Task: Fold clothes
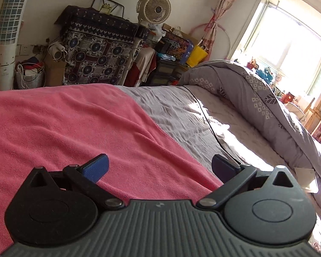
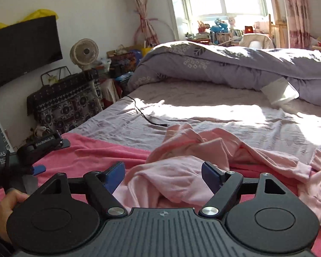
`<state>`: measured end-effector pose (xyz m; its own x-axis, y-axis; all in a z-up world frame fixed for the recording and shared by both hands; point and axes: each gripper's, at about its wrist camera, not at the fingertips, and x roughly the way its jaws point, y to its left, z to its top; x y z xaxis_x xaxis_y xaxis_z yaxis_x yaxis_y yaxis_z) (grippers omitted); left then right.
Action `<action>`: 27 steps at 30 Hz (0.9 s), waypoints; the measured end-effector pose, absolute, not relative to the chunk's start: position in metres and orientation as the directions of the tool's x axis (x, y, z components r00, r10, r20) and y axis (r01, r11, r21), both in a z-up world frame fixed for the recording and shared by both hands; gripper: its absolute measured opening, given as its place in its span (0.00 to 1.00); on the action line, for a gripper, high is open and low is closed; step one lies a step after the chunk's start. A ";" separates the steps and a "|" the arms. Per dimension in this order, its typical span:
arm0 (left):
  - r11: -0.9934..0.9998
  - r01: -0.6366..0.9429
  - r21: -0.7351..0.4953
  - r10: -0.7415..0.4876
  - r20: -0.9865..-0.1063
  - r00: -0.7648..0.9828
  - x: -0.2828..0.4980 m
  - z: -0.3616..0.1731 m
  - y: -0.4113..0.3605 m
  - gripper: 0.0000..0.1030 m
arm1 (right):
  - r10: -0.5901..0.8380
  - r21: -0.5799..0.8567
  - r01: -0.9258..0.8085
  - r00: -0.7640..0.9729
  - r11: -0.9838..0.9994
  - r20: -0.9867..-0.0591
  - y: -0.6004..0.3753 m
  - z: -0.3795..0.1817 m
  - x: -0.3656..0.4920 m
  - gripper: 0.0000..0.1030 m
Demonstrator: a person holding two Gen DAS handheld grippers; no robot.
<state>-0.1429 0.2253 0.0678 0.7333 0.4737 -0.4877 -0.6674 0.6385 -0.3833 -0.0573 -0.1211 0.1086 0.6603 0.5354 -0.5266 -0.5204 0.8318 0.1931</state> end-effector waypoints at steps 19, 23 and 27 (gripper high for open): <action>0.810 -0.568 -0.146 0.519 -0.273 0.810 -0.254 0.113 0.223 1.00 | 0.858 0.116 -0.946 0.217 0.302 -0.465 -0.048 0.073 -0.247 0.72; 0.870 -0.461 -0.178 0.395 -0.310 0.865 -0.248 0.083 0.218 1.00 | 0.752 0.060 -0.829 0.471 0.556 -0.461 -0.100 0.077 -0.223 0.73; 0.910 -0.408 -0.069 0.346 -0.415 0.842 -0.222 0.042 0.194 1.00 | 0.518 0.174 -0.511 0.673 0.842 -0.528 -0.136 0.071 -0.129 0.73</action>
<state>-0.2223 0.1940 0.0417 0.8415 0.3459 -0.4149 -0.4084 0.9102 -0.0694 -0.1294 -0.1356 0.0714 0.6729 0.5181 -0.5280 -0.5113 0.8416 0.1741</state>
